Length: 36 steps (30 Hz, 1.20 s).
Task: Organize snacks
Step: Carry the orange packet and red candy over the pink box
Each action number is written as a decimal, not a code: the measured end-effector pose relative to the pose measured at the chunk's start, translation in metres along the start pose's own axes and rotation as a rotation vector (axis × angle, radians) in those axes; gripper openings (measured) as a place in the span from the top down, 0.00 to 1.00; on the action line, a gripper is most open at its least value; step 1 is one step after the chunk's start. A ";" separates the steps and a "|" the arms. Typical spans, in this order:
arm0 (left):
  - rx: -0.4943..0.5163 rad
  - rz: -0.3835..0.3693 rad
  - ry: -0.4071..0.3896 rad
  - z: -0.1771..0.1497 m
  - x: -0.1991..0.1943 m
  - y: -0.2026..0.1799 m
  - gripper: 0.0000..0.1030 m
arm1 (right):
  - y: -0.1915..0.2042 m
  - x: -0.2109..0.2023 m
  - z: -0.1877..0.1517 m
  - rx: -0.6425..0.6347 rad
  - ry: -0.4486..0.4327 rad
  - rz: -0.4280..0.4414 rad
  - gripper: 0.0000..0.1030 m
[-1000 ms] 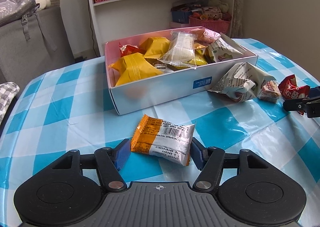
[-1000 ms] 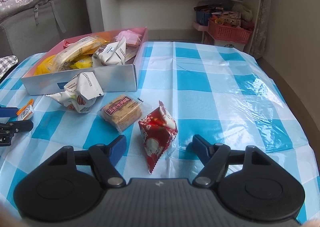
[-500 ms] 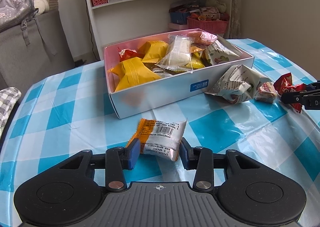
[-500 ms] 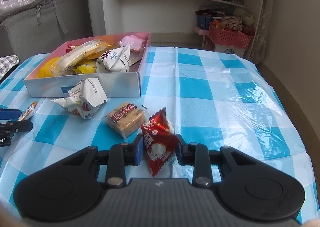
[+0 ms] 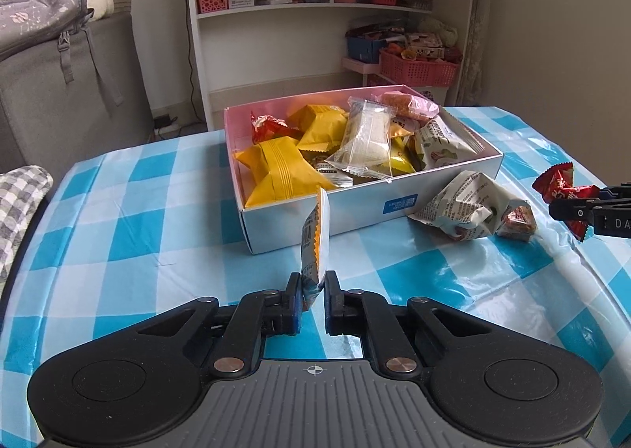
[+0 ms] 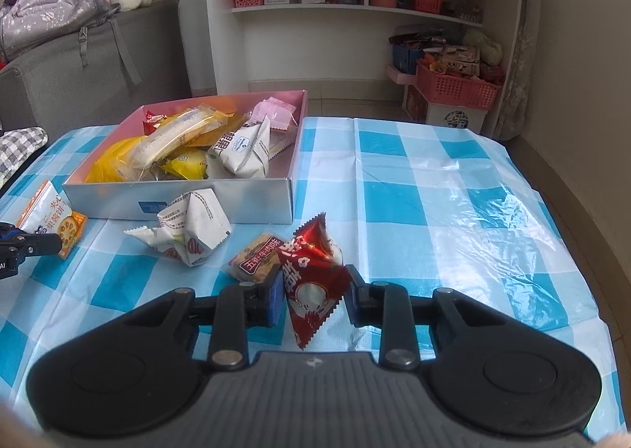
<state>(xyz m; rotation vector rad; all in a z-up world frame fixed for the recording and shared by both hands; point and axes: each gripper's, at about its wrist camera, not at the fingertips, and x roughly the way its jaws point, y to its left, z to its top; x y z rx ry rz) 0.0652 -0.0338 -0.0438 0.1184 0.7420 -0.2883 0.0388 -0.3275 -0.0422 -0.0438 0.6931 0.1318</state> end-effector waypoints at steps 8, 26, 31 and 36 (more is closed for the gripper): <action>-0.053 -0.023 -0.032 0.014 -0.016 0.007 0.92 | 0.005 -0.008 0.017 0.044 -0.042 0.034 0.73; -0.098 0.002 -0.070 0.062 -0.003 0.028 0.92 | 0.039 0.016 0.061 0.120 -0.069 0.145 0.73; -0.077 0.033 -0.067 0.083 0.019 0.035 0.92 | 0.041 0.034 0.078 0.169 -0.063 0.156 0.73; -0.053 0.053 -0.052 0.099 0.046 0.037 0.92 | 0.042 0.051 0.088 0.178 -0.072 0.156 0.73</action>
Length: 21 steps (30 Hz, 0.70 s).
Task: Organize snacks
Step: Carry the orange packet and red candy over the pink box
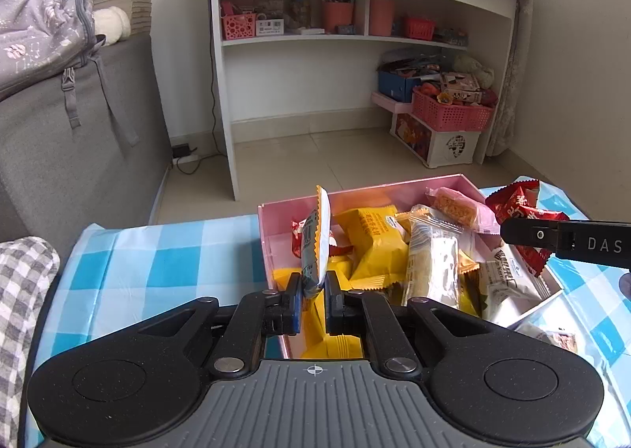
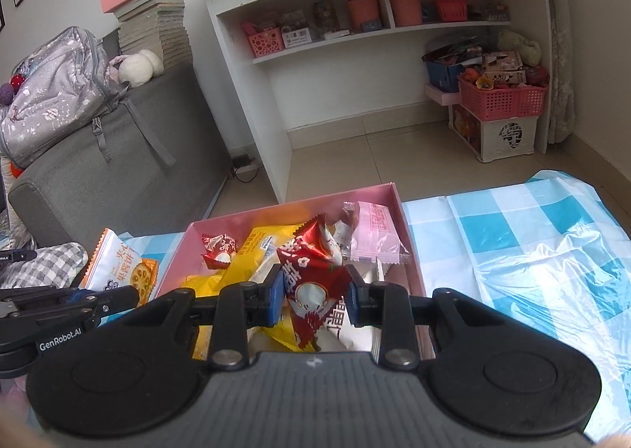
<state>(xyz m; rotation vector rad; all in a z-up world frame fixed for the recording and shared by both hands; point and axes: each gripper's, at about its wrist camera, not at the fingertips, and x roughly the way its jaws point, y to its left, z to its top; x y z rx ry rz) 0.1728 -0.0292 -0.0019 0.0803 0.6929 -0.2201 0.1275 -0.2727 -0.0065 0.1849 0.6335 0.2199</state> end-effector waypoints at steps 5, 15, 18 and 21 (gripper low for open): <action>0.006 0.011 0.021 0.009 0.025 -0.001 0.92 | -0.007 0.016 0.004 0.019 0.011 0.020 0.73; 0.036 0.052 0.057 0.020 0.058 -0.003 0.92 | -0.007 0.033 0.007 0.041 0.016 0.052 0.73; 0.041 0.058 0.060 0.021 0.063 -0.004 0.92 | -0.007 0.035 0.008 0.045 0.018 0.058 0.73; 0.045 0.043 0.055 0.021 0.064 -0.005 0.85 | -0.007 0.037 0.010 0.044 0.020 0.062 0.70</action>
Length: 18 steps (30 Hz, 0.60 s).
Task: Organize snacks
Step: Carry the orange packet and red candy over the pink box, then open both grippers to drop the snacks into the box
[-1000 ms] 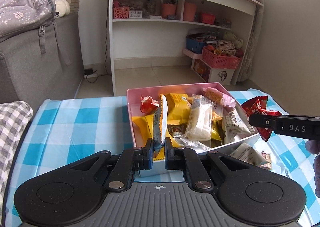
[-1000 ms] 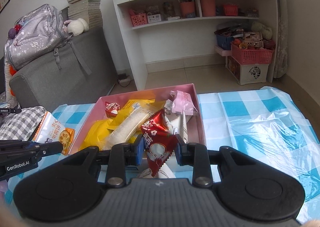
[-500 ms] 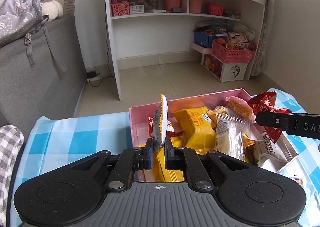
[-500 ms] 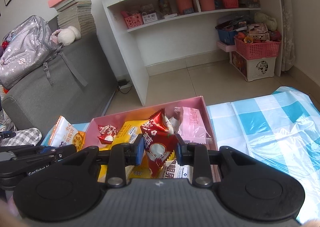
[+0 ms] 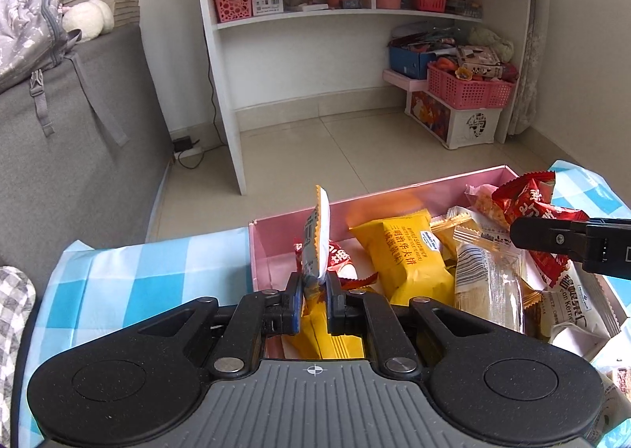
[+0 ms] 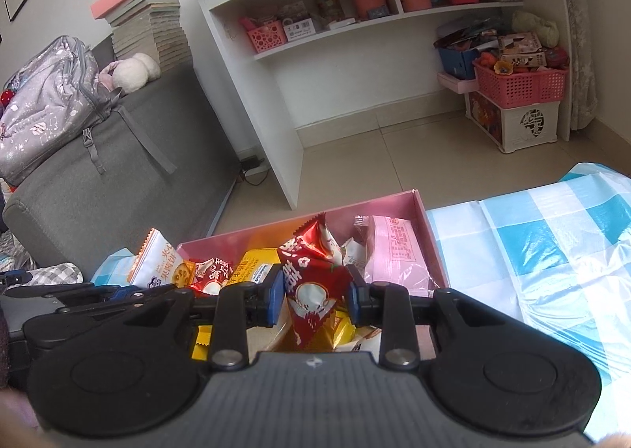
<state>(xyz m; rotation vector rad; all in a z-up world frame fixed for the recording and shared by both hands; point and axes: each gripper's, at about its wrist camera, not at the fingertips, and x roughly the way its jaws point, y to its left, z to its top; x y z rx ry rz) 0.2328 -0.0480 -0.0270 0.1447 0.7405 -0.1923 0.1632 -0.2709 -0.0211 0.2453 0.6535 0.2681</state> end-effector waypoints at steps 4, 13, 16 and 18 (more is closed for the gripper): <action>-0.002 -0.007 -0.008 -0.001 -0.003 -0.001 0.61 | -0.002 -0.005 0.002 0.015 -0.018 0.000 0.55; -0.008 -0.007 -0.012 -0.004 -0.025 -0.003 0.40 | 0.002 -0.020 0.006 0.017 -0.027 -0.008 0.36; -0.020 -0.016 -0.009 -0.010 -0.037 -0.002 0.33 | 0.007 -0.028 0.006 0.002 -0.024 -0.016 0.30; -0.036 -0.021 -0.010 -0.015 -0.047 -0.002 0.28 | 0.011 -0.034 0.005 -0.009 -0.015 -0.021 0.27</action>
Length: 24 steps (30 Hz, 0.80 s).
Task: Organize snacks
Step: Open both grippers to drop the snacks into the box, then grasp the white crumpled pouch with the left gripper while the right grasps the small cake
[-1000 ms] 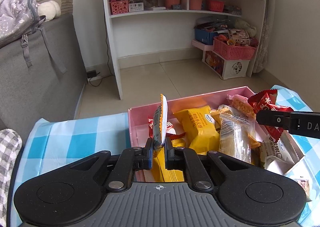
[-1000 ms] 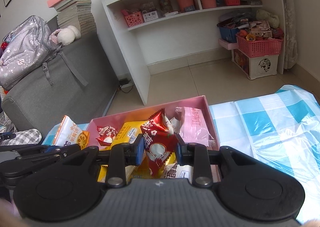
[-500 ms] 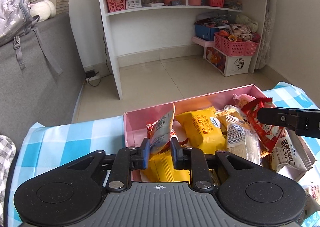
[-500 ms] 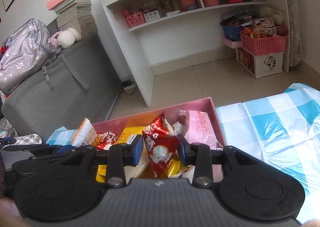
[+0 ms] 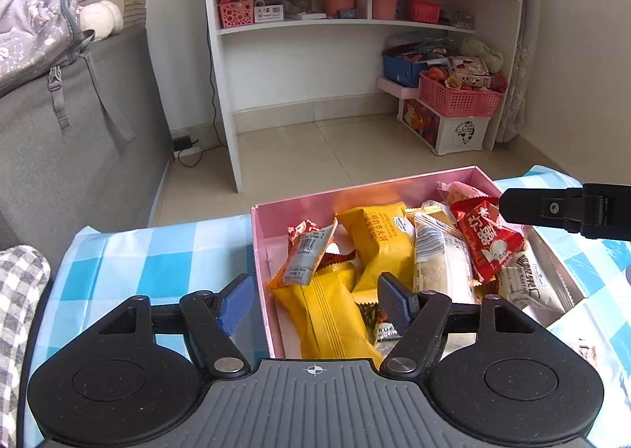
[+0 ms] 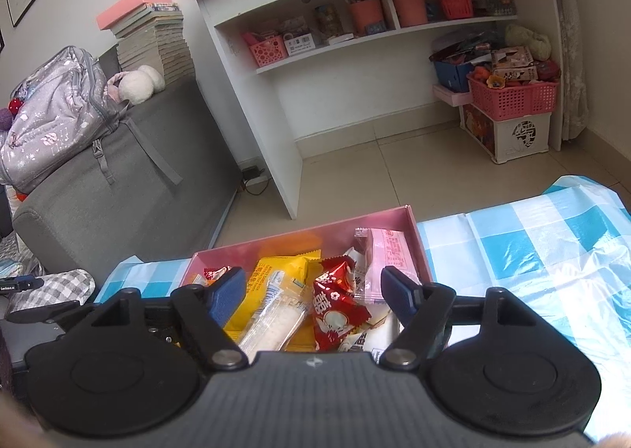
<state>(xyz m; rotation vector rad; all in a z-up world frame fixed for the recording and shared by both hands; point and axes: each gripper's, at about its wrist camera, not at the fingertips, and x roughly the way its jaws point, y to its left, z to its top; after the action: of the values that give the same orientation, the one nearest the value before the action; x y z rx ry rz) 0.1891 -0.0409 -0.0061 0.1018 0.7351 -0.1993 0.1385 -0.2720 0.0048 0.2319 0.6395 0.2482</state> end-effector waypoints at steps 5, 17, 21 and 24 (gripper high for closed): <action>-0.049 -0.014 0.024 -0.021 -0.023 0.003 0.20 | 0.011 -0.014 -0.005 -0.038 0.024 -0.015 0.16; -0.067 -0.008 0.047 -0.057 -0.079 0.008 0.08 | 0.029 -0.044 -0.024 -0.067 0.075 -0.038 0.04; -0.059 -0.014 0.042 -0.066 -0.092 0.004 0.08 | 0.031 -0.052 -0.030 -0.081 0.078 -0.056 0.03; -0.065 -0.024 0.037 -0.072 -0.098 0.002 0.06 | 0.029 -0.057 -0.035 -0.074 0.074 -0.048 0.01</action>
<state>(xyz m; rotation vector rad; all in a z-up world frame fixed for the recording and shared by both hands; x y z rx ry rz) 0.0713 -0.0132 0.0064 0.0348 0.7798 -0.1964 0.0678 -0.2567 0.0177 0.1362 0.7069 0.2343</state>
